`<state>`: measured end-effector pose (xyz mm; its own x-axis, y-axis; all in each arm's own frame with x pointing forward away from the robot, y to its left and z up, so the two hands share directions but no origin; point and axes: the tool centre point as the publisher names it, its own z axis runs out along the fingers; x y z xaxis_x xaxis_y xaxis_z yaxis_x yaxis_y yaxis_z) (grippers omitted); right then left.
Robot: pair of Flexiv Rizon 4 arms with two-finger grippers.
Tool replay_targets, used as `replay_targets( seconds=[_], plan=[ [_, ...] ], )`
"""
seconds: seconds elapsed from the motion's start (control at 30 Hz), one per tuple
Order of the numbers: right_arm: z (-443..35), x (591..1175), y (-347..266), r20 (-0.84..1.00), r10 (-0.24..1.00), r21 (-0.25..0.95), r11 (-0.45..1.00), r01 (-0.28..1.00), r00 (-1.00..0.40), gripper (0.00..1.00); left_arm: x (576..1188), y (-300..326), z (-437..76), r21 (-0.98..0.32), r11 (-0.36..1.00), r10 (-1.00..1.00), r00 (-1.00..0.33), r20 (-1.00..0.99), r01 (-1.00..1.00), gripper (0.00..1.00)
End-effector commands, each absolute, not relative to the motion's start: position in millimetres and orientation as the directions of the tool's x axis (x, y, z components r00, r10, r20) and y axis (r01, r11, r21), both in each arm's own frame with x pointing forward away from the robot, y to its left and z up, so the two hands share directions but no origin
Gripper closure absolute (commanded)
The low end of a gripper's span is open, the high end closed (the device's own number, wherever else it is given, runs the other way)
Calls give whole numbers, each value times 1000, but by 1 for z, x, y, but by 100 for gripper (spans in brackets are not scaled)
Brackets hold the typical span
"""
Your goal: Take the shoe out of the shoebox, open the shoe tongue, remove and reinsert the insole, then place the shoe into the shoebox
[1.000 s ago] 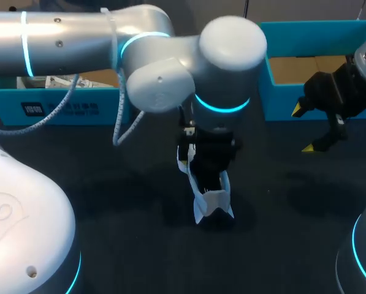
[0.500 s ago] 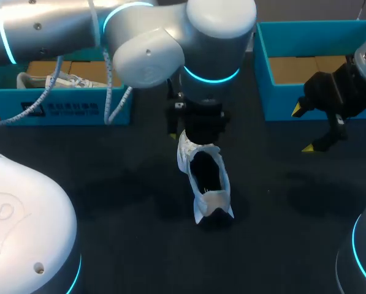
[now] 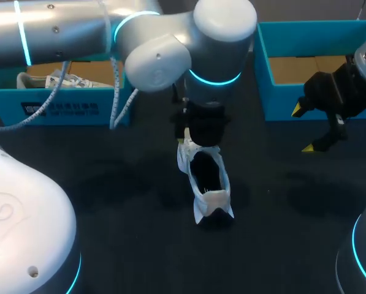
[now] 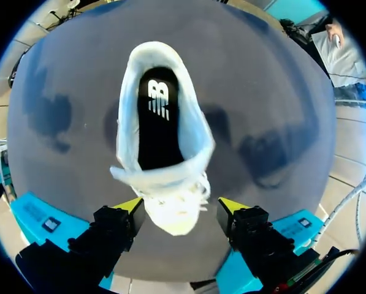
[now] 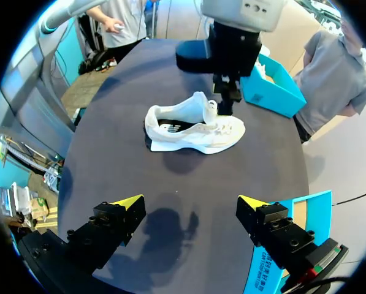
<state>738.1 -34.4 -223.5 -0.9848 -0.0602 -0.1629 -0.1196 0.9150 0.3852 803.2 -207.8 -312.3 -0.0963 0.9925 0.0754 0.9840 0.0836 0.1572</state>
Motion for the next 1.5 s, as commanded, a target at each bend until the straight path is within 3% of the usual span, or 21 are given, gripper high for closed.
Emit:
replay_targets(
  seconds=[0.03, 0.33, 0.43, 0.6, 0.63, 0.67, 0.83, 0.9, 1.03, 1.5],
  plan=[
    [-224, 738, -34, -164, -59, 382, 917, -118, -985, 0, 804, -215, -320, 135, 72, 994, -82, 73, 988, 24],
    [-224, 738, -34, -164, -59, 382, 917, -118, -985, 0, 793, -210, -318, 106, 53, 997, -59, 55, 993, 25],
    [-224, 738, -34, -164, -59, 382, 917, -118, -985, 0, 792, -208, -316, 106, 52, 997, -57, 50, 993, 36],
    [-224, 738, -34, -164, -59, 382, 917, -118, -985, 0, 794, -207, -311, 107, 62, 997, -66, 37, 992, 36],
    [-224, 738, -34, -164, -59, 382, 917, -118, -985, 0, 794, -207, -311, 106, 62, 997, -66, 35, 992, 40],
    [-224, 738, -34, -164, -59, 382, 917, -118, -985, 0, 794, -207, -311, 105, 62, 997, -66, 35, 992, 51],
    [-224, 738, -34, -164, -59, 382, 917, -118, -985, 0, 791, -210, -322, 80, 49, 998, -53, 44, 996, 53],
    [-224, 738, -34, -164, -59, 382, 917, -118, -985, 0, 787, -211, -323, 76, 43, 998, -46, 45, 996, 62],
    [-224, 738, -34, -164, -59, 382, 917, -118, -985, 0, 783, -212, -322, 72, 43, 998, -46, 31, 996, 58],
    [-224, 738, -34, -164, -59, 382, 917, -118, -985, 0, 757, -219, -339, 21, 38, 998, -39, 51, 999, 58]
  ],
)
